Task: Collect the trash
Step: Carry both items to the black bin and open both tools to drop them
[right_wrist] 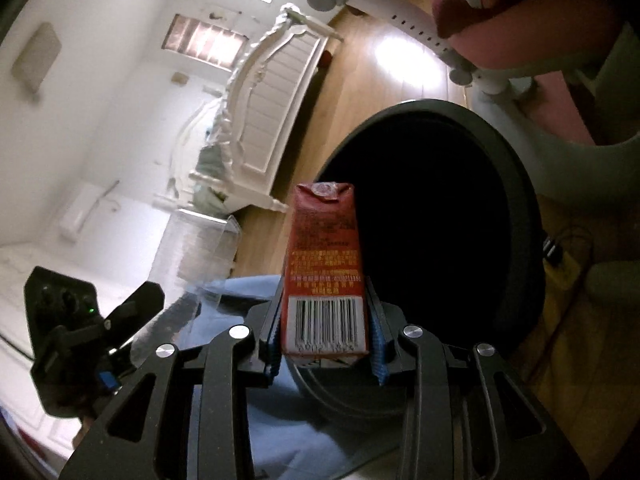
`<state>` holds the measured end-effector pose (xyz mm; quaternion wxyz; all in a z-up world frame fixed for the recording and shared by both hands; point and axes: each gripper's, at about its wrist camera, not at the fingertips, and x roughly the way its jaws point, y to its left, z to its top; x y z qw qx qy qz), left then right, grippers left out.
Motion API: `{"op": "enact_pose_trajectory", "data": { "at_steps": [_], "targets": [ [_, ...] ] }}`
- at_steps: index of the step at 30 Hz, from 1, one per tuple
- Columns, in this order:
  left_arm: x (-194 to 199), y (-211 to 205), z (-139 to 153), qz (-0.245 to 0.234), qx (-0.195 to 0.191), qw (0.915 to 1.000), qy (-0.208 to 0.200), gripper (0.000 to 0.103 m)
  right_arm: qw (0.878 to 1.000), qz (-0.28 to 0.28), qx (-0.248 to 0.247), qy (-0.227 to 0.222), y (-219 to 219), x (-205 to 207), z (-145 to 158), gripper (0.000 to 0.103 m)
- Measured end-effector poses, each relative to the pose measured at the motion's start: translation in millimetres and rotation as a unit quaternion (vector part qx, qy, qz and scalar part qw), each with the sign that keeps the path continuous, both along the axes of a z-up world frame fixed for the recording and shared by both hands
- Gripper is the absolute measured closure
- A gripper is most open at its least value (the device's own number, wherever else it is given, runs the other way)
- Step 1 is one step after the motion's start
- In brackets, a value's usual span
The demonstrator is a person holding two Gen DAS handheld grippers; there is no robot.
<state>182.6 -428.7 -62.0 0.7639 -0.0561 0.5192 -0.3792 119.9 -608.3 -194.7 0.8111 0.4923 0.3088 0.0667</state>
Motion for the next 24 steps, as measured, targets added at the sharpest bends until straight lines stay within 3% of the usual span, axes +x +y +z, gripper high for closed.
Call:
{"op": "enact_pose_trajectory", "data": {
  "at_steps": [1, 2, 9, 12, 14, 18, 21, 24],
  "targets": [
    [0.0, 1.0, 1.2, 0.003, 0.001, 1.0000, -0.002, 0.038, 1.000, -0.005, -0.002, 0.000, 2.8, -2.0, 7.7, 0.038],
    [-1.2, 2.4, 3.5, 0.005, 0.002, 1.0000, -0.007, 0.028, 1.000, -0.014, -0.005, -0.003, 3.2, -5.7, 10.3, 0.034],
    [-31.7, 19.2, 42.6, -0.008, -0.008, 0.9978, -0.066, 0.021, 0.999, -0.011, -0.031, -0.014, 24.0, -26.9, 43.9, 0.034],
    [-52.2, 38.7, 65.7, -0.010, -0.017, 0.9955, -0.093, 0.012, 0.999, 0.003, -0.048, -0.025, 41.0, -33.0, 61.4, 0.034],
    [-62.3, 53.5, 78.0, -0.003, -0.021, 0.9937, -0.110, 0.010, 0.997, 0.018, -0.069, -0.034, 58.3, -36.4, 77.9, 0.030],
    [-78.0, 102.2, 103.8, 0.024, -0.025, 0.9894, -0.141, 0.008, 0.991, 0.058, -0.109, -0.059, 100.5, -37.8, 109.7, 0.028],
    [-82.7, 163.8, 122.2, 0.078, -0.027, 0.9824, -0.168, 0.005, 0.984, 0.091, -0.136, -0.076, 131.6, -37.4, 129.5, 0.028],
    [-75.7, 226.0, 131.4, 0.139, -0.019, 0.9734, -0.182, 0.005, 0.968, 0.140, -0.180, -0.102, 178.2, -36.7, 155.2, 0.028]
  ]
}}
